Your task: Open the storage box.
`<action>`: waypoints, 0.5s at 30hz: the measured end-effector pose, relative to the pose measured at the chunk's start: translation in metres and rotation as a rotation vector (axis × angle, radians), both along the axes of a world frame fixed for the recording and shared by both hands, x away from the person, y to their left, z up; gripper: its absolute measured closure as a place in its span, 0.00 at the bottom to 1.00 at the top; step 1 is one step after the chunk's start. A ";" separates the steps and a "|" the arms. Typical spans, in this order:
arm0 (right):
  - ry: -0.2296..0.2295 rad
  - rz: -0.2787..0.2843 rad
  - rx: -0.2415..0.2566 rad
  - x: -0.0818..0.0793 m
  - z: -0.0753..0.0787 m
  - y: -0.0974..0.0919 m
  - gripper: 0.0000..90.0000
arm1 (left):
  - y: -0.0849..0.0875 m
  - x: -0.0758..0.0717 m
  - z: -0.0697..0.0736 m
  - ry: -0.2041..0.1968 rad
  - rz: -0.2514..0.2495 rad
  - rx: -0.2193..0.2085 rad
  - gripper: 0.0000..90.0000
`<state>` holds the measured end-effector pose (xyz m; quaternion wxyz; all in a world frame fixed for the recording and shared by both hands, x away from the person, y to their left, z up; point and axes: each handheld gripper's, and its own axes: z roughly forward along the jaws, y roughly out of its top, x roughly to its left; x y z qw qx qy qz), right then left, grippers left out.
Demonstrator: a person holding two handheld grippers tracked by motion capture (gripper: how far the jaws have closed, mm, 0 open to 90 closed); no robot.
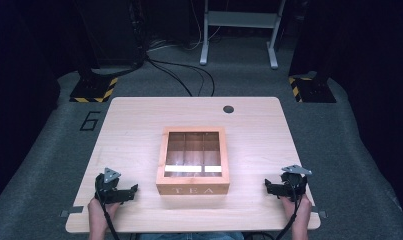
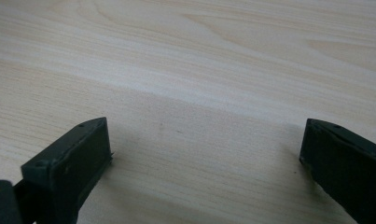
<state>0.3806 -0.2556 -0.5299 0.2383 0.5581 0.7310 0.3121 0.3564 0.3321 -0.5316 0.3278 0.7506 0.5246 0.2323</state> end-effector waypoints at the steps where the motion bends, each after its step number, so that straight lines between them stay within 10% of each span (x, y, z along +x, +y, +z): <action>1: -0.001 0.002 -0.004 0.000 0.000 0.000 0.01 | 0.000 0.000 0.000 -0.003 0.001 0.000 0.07; 15: -0.001 0.003 -0.005 0.000 0.000 0.000 0.01 | -0.002 0.001 0.002 0.022 0.028 0.005 0.06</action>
